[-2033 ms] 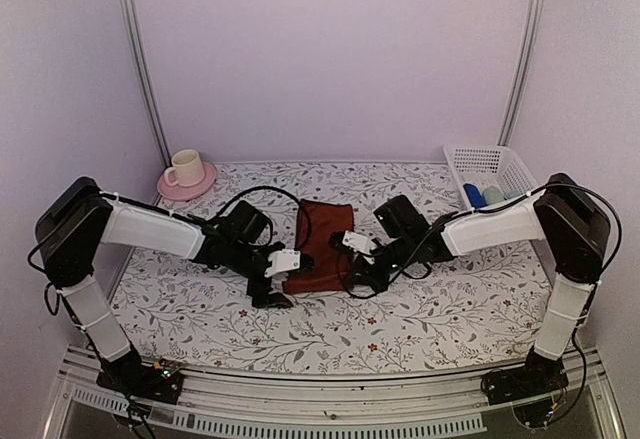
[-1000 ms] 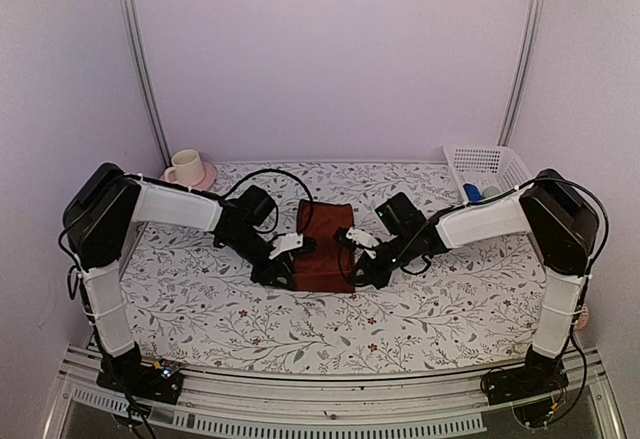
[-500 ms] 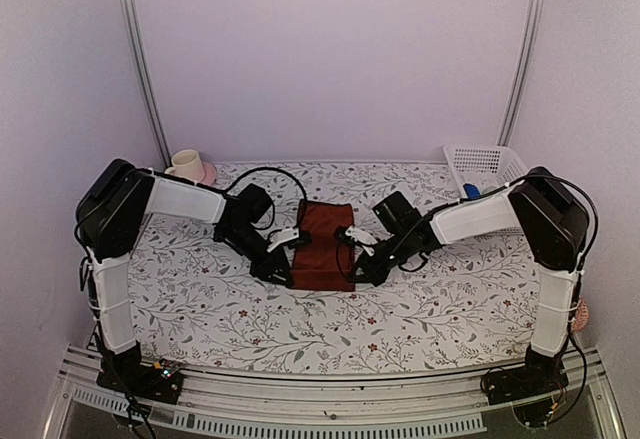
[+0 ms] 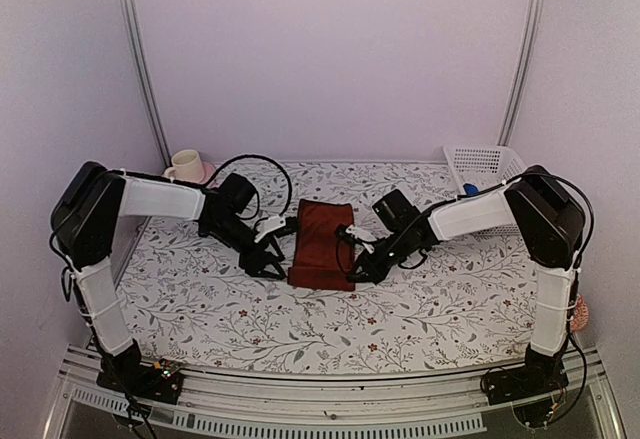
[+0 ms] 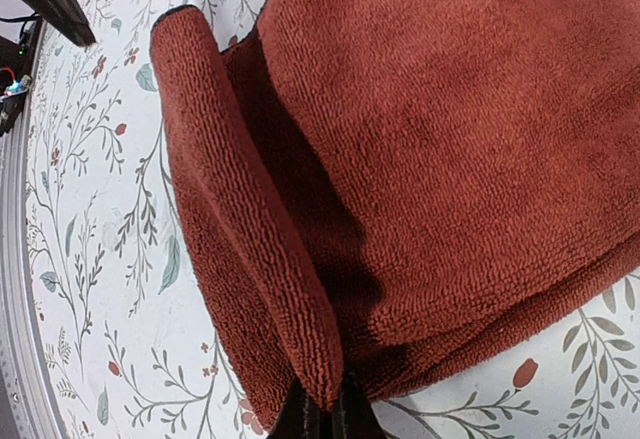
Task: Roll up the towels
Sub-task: Roll the towel at the center of the board.
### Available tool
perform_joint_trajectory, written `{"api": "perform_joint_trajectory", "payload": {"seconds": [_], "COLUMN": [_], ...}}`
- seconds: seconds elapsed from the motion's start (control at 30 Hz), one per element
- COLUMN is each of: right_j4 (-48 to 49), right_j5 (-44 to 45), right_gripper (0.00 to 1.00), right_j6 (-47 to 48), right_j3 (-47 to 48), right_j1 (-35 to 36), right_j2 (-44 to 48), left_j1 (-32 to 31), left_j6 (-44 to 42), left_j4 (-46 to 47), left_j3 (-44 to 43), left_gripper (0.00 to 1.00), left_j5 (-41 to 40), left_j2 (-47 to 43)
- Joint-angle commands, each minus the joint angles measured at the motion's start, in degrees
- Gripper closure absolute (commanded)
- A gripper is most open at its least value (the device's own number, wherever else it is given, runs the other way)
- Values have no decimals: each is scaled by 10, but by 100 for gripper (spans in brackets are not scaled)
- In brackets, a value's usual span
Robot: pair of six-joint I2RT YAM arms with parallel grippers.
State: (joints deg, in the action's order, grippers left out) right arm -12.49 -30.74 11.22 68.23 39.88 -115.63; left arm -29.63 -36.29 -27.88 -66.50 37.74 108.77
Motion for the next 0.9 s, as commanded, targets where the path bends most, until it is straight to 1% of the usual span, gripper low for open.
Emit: {"api": "perform_joint_trajectory", "payload": {"seconds": [0.0,0.07,0.13,0.2,0.23,0.27,0.37,0.47,0.7,0.87], "right_j4": [-34,-37,-40,-42,-43,-44,-50,-55,-61,-61], "right_j5": [1,-7,-13,-20,-23,-25,-32,-37,-41,-42], "right_gripper": [96,96,96,96,96,96,96,96,96,96], "right_j6": [-11,-15,-20,-25,-26,-27,-29,-30,-30,-29], "right_j3": [6,6,6,5,6,13,30,37,42,39], "right_j1": [-11,-15,-21,-26,-28,-28,-31,-31,-35,-38], "right_j2": [-25,-27,-29,-31,-33,-35,-40,-45,-50,-50], "left_j1": [5,-2,-23,-54,-77,-85,-126,-147,-198,-217], "left_j6": [-32,-51,-81,-117,-130,-141,-171,-190,-247,-270], "left_j4": [81,142,206,275,310,336,363,383,446,480], "left_j3": [47,88,139,194,228,245,264,273,297,318], "left_gripper": [34,34,36,39,42,43,46,47,47,47], "left_j5": [-22,-45,-86,-138,-177,-188,-236,-259,-358,-382], "left_j2": [-88,-126,-164,-197,-210,-219,-223,-216,-174,-153]}}
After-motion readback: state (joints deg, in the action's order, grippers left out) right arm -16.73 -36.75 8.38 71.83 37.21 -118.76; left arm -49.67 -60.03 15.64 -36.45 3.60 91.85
